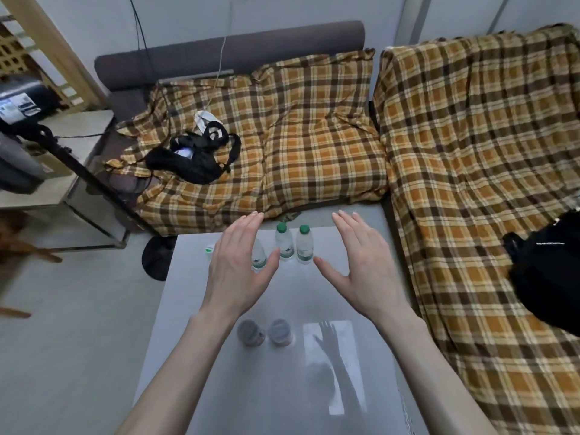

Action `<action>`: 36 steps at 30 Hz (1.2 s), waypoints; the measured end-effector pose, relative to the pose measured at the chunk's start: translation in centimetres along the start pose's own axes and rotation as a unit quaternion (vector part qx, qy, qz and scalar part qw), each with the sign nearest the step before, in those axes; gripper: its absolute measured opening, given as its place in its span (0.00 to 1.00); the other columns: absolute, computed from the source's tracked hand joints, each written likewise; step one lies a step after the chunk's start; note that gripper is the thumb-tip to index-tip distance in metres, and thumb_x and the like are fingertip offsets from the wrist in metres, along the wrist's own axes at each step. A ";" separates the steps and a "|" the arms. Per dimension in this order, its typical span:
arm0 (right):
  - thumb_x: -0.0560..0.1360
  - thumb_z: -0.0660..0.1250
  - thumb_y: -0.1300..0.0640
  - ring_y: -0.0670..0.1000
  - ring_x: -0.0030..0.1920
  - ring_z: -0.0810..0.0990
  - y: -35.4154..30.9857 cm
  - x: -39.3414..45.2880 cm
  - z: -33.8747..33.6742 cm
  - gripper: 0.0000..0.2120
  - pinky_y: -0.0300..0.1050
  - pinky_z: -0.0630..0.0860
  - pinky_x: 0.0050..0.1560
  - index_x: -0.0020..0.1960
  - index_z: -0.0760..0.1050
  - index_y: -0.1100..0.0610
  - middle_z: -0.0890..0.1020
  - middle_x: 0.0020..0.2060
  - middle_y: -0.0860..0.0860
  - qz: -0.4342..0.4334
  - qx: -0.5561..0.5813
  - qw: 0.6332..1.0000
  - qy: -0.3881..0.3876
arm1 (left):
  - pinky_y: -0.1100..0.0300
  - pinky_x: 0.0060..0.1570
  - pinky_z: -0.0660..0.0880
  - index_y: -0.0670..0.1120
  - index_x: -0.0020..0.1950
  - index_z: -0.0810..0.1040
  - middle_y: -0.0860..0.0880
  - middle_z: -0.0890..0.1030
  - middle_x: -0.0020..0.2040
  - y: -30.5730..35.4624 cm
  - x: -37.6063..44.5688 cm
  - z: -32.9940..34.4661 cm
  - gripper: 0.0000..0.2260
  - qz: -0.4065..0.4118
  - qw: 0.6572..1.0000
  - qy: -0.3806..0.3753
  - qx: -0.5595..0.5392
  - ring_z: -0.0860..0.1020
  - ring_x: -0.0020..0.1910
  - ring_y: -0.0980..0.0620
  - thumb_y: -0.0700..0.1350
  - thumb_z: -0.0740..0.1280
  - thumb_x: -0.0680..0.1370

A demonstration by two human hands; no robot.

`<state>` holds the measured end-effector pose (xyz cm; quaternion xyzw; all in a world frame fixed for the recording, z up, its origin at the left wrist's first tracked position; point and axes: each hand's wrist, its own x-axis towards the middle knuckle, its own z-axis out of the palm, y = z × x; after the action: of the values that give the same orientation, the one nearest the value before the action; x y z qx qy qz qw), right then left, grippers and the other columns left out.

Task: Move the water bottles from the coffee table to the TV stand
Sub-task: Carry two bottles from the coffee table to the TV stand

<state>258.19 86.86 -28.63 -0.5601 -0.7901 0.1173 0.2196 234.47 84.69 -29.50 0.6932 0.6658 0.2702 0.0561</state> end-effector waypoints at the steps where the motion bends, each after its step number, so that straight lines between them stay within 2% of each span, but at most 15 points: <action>1: 0.79 0.66 0.39 0.52 0.81 0.60 0.6 0.9 0.9 0.36 0.55 0.62 0.78 0.80 0.62 0.56 0.67 0.79 0.50 -0.002 -0.003 1.000 -0.005 | 0.50 0.77 0.67 0.45 0.79 0.69 0.48 0.73 0.77 -0.5 0.8 0.9 0.29 -0.008 1.000 -0.002 -0.002 0.69 0.78 0.49 0.53 0.69 0.81; 6: 0.79 0.66 0.39 0.53 0.80 0.62 3.4 5.3 6.5 0.36 0.53 0.61 0.79 0.80 0.63 0.54 0.67 0.79 0.49 -0.008 -0.018 0.999 -0.029 | 0.46 0.74 0.71 0.46 0.79 0.69 0.49 0.74 0.76 -3.9 3.8 6.6 0.27 -0.028 0.999 -0.026 -0.015 0.70 0.76 0.49 0.51 0.68 0.81; 14: 0.79 0.68 0.44 0.52 0.79 0.64 6.8 10.4 16.5 0.33 0.53 0.66 0.76 0.79 0.64 0.55 0.68 0.78 0.50 0.006 -0.003 0.999 -0.048 | 0.53 0.76 0.68 0.46 0.79 0.69 0.49 0.72 0.77 -10.1 7.0 16.9 0.26 -0.038 0.996 -0.075 -0.034 0.70 0.76 0.49 0.49 0.67 0.82; 19: 0.79 0.67 0.45 0.53 0.78 0.65 7.8 12.3 21.7 0.32 0.50 0.65 0.75 0.79 0.64 0.55 0.68 0.77 0.50 0.019 -0.022 0.996 -0.083 | 0.52 0.72 0.70 0.46 0.78 0.69 0.49 0.74 0.76 -13.2 8.0 21.6 0.25 -0.032 0.992 -0.124 -0.003 0.72 0.73 0.47 0.48 0.68 0.82; 24: 0.81 0.61 0.44 0.52 0.69 0.73 7.7 13.2 25.2 0.33 0.48 0.65 0.70 0.82 0.53 0.49 0.69 0.74 0.47 0.030 -0.097 0.984 -0.149 | 0.48 0.65 0.72 0.47 0.78 0.68 0.48 0.72 0.75 -14.3 9.4 24.7 0.25 -0.042 0.984 -0.166 0.038 0.74 0.69 0.44 0.46 0.67 0.82; 26: 0.82 0.62 0.47 0.55 0.64 0.77 7.6 13.2 26.0 0.31 0.49 0.68 0.67 0.81 0.54 0.49 0.68 0.72 0.49 0.041 -0.116 0.979 -0.164 | 0.47 0.61 0.73 0.47 0.76 0.69 0.47 0.71 0.72 -14.6 10.2 25.2 0.24 -0.042 0.983 -0.173 0.049 0.75 0.65 0.43 0.45 0.68 0.81; 29: 0.81 0.64 0.55 0.60 0.51 0.77 7.6 13.3 26.6 0.24 0.52 0.73 0.55 0.75 0.64 0.54 0.71 0.65 0.53 0.084 -0.103 0.980 -0.149 | 0.47 0.53 0.75 0.46 0.71 0.71 0.46 0.72 0.64 -14.8 10.9 25.6 0.19 -0.041 0.982 -0.178 0.040 0.75 0.59 0.43 0.42 0.69 0.80; 31: 0.80 0.63 0.61 0.61 0.42 0.71 7.6 13.5 26.9 0.14 0.53 0.71 0.46 0.66 0.71 0.58 0.71 0.60 0.56 0.122 -0.085 0.979 -0.139 | 0.45 0.48 0.76 0.45 0.63 0.73 0.46 0.72 0.58 -14.9 11.0 25.7 0.13 -0.041 0.982 -0.180 0.030 0.74 0.55 0.43 0.40 0.69 0.80; 33: 0.80 0.62 0.63 0.62 0.41 0.71 7.8 13.2 27.2 0.09 0.53 0.70 0.44 0.60 0.71 0.58 0.70 0.57 0.56 0.151 -0.075 0.973 -0.157 | 0.44 0.47 0.76 0.44 0.58 0.73 0.46 0.71 0.56 -14.9 11.0 25.7 0.09 -0.044 0.981 -0.190 0.012 0.74 0.53 0.43 0.39 0.69 0.80; 36: 0.81 0.62 0.63 0.64 0.41 0.76 7.9 12.0 27.0 0.05 0.57 0.76 0.43 0.56 0.68 0.58 0.69 0.54 0.56 0.162 -0.065 0.971 -0.163 | 0.44 0.50 0.75 0.42 0.56 0.74 0.45 0.72 0.55 -14.7 10.5 25.5 0.06 -0.048 0.977 -0.206 -0.012 0.74 0.53 0.42 0.38 0.68 0.80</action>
<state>248.53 102.49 -53.13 -0.6672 -0.7197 0.1898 0.0285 232.49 103.43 -54.42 0.7003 0.6693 0.1269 0.2132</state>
